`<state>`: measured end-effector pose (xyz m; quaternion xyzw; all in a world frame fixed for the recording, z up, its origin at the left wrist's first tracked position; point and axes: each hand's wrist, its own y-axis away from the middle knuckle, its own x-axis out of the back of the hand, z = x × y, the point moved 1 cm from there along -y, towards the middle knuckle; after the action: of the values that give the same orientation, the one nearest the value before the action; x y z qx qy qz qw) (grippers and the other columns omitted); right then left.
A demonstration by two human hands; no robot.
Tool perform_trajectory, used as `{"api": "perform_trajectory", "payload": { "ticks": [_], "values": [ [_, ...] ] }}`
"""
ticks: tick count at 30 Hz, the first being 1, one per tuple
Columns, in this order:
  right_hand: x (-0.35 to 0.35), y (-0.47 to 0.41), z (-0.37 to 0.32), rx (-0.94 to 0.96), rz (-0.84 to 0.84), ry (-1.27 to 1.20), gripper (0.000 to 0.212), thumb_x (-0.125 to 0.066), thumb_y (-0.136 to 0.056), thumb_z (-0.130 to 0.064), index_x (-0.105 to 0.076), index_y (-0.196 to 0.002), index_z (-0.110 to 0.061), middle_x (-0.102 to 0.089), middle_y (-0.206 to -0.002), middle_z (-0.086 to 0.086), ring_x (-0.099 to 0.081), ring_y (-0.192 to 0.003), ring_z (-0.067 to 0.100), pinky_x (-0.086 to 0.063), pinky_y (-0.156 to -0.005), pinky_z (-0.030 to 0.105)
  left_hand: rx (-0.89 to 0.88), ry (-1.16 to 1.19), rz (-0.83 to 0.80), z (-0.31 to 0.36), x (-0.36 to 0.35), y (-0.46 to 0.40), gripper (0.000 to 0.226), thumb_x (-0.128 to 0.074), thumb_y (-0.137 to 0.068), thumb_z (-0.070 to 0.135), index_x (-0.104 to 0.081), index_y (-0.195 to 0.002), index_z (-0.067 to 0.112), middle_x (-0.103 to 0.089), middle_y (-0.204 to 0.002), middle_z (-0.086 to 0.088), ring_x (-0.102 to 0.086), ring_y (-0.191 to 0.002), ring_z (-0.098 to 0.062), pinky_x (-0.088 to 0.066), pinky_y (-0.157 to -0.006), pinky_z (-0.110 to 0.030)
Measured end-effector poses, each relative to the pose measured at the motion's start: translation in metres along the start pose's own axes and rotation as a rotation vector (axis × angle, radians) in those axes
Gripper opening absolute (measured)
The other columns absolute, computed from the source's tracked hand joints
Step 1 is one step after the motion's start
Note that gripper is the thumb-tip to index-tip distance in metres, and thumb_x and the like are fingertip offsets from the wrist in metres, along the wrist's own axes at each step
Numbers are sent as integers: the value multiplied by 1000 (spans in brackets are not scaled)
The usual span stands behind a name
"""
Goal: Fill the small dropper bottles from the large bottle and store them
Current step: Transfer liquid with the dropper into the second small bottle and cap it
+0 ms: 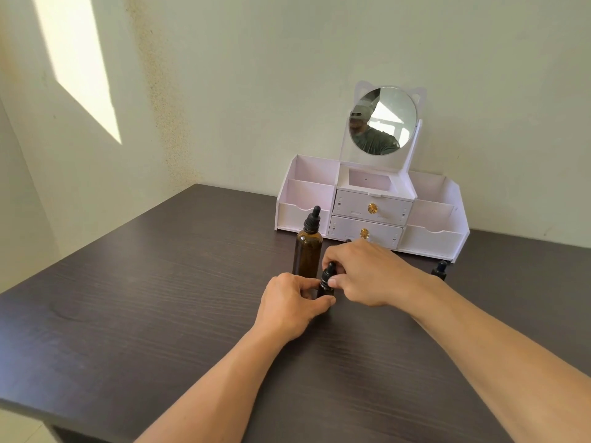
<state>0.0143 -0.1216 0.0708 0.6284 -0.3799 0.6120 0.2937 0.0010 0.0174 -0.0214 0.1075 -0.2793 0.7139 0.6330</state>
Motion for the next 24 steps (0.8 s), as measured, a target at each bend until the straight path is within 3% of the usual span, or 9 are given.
{"api": "perform_trajectory", "payload": {
  "ticks": [4,8,10,13,17,20,24],
  "values": [
    [0,2,0,21,-22,-33,26,-63,-89,-27,-57,-114,-30,-60,-103,-9,-56,-95,12,-49,-83,34,4,-21,-17,0,1,-1,40,-74,-81,42,-73,-112,17,-55,-58,10,-50,-53,-2,-42,-56,-18],
    [-4,1,1,7,14,-10,21,-62,-89,-33,-58,-107,-23,-52,-84,-10,-51,-80,13,-42,-70,30,17,-9,-32,2,2,0,41,-75,-80,41,-72,-116,22,-69,-71,3,-62,-63,-9,-56,-66,-27],
    [-5,0,1,-9,28,3,20,-61,-88,-36,-56,-101,-21,-48,-76,-11,-50,-76,13,-39,-66,30,20,-7,-38,2,2,0,36,-75,-80,40,-73,-112,23,-70,-69,2,-59,-57,-6,-54,-61,-26],
    [-9,1,-1,-50,69,9,22,-61,-86,-39,-55,-93,-19,-56,-80,-4,-54,-77,18,-46,-68,35,26,-5,-35,3,1,1,30,-75,-81,39,-76,-106,23,-62,-57,5,-50,-47,-1,-46,-53,-22],
    [-15,10,0,-91,121,-161,17,-61,-87,-36,-57,-96,-22,-57,-81,-6,-55,-78,16,-44,-67,32,31,3,-31,5,2,3,36,-76,-80,39,-73,-112,24,-72,-71,3,-66,-63,-8,-57,-66,-26],
    [-28,24,11,-110,97,-298,25,-59,-89,-31,-57,-113,-24,-62,-101,-9,-59,-93,11,-50,-84,34,16,-14,-16,5,2,4,44,-77,-78,41,-70,-118,23,-72,-75,3,-68,-72,-13,-58,-74,-30],
    [-46,53,31,-136,37,-227,42,-48,-96,-32,-44,-138,-25,-47,-141,-9,-45,-128,10,-36,-108,33,21,-49,1,7,3,5,54,-77,-77,44,-65,-124,20,-63,-68,8,-60,-64,-5,-56,-72,-23]
  ]
}}
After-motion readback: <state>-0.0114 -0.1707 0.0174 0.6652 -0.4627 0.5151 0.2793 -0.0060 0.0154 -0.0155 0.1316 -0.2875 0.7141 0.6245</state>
